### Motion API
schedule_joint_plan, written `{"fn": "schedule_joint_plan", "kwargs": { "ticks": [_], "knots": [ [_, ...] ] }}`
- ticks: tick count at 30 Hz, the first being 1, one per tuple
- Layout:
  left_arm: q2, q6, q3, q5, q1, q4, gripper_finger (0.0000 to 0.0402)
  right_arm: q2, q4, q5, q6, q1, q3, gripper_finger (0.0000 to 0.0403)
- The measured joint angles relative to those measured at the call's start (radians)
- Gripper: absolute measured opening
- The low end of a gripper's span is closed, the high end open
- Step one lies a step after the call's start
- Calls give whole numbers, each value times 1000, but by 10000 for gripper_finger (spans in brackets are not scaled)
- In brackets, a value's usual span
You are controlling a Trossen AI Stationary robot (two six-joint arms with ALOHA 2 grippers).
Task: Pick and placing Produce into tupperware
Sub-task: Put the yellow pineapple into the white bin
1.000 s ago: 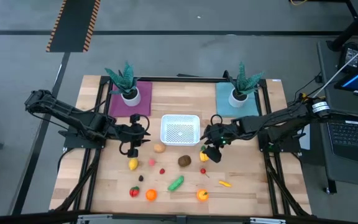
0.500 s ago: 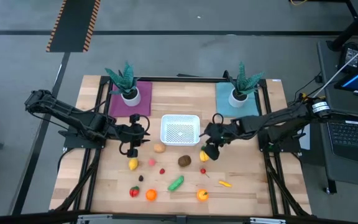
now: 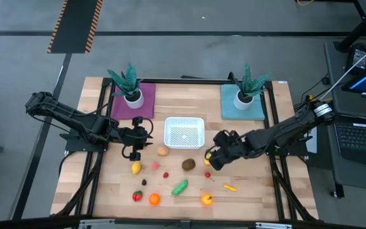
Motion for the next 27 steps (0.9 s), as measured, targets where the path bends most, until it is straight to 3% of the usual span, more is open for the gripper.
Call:
{"fn": "schedule_joint_plan", "kwargs": {
  "ticks": [14,27],
  "knots": [
    [0,-2,0,0,0,-1,102,302,-230,11,264,57,220,253],
    [0,-1,0,0,0,-1,102,326,-178,9,239,51,237,253]
  ]
}}
